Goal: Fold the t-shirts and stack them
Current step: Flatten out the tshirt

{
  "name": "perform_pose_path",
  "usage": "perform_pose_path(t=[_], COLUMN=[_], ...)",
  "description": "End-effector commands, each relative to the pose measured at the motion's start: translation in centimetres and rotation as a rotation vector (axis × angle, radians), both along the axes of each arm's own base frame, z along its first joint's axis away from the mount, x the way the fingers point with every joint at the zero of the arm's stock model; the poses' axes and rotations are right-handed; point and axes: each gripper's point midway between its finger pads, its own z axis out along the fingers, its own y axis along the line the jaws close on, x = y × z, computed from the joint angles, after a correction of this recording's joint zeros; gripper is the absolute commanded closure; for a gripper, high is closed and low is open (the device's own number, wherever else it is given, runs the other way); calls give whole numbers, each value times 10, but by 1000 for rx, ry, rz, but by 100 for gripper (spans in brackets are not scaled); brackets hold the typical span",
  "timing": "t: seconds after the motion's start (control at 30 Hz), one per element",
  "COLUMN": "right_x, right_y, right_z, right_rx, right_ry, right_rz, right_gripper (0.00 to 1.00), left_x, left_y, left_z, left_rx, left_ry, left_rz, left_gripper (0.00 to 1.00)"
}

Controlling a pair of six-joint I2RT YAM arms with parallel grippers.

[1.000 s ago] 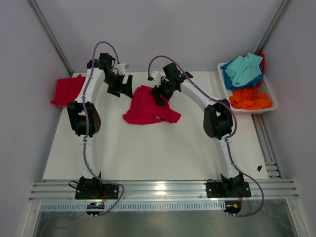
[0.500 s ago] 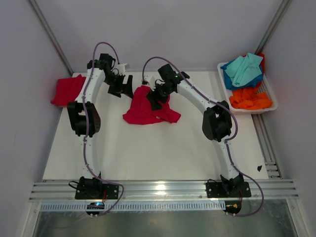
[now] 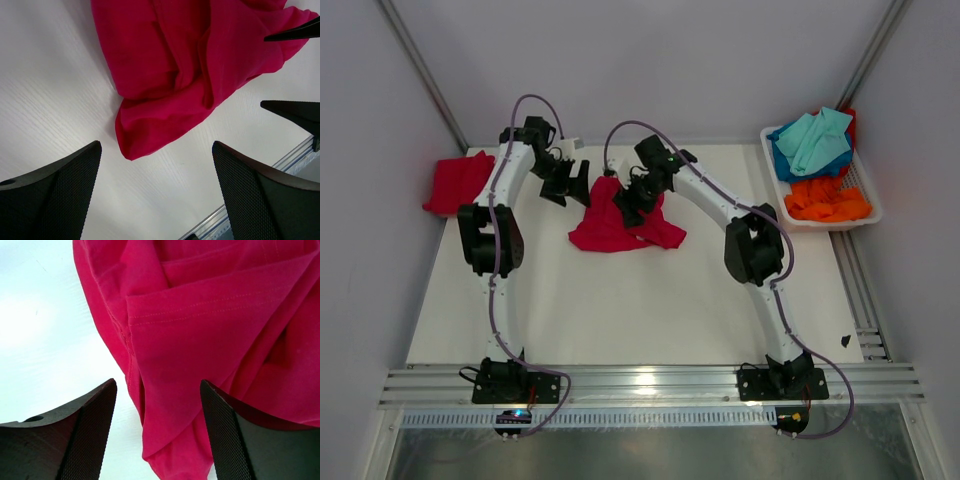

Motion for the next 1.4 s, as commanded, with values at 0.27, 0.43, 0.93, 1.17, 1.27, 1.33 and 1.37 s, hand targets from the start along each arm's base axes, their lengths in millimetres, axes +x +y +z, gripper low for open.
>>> perform_pose_path(t=[0.27, 0.43, 0.93, 1.17, 1.27, 1.33, 1.37], right_x=[-5, -3, 34, 39, 45, 61, 69], right_y=[44, 41, 36, 26, 21, 11, 5], right_z=[-4, -17, 2, -4, 14, 38, 50], right_rx=[1, -24, -53, -103, -98, -121, -136], right_ry=[-93, -92, -254, -279, -314, -393, -440], right_rz=[87, 72, -46, -48, -68, -128, -159], right_gripper=[29, 29, 45, 97, 97, 97, 97], left_x=[-1, -4, -4, -5, -5, -4, -4], left_y=[-5, -4, -8, -7, -7, -6, -6], left_z=[18, 21, 23, 21, 17, 13, 12], left_rx=[-26, -26, -56, -45, -44, -41, -38], left_ry=[-34, -35, -32, -32, -23, -21, -21], left_rz=[-5, -8, -11, -21, -25, -31, -33], left_gripper=[8, 8, 10, 11, 12, 13, 14])
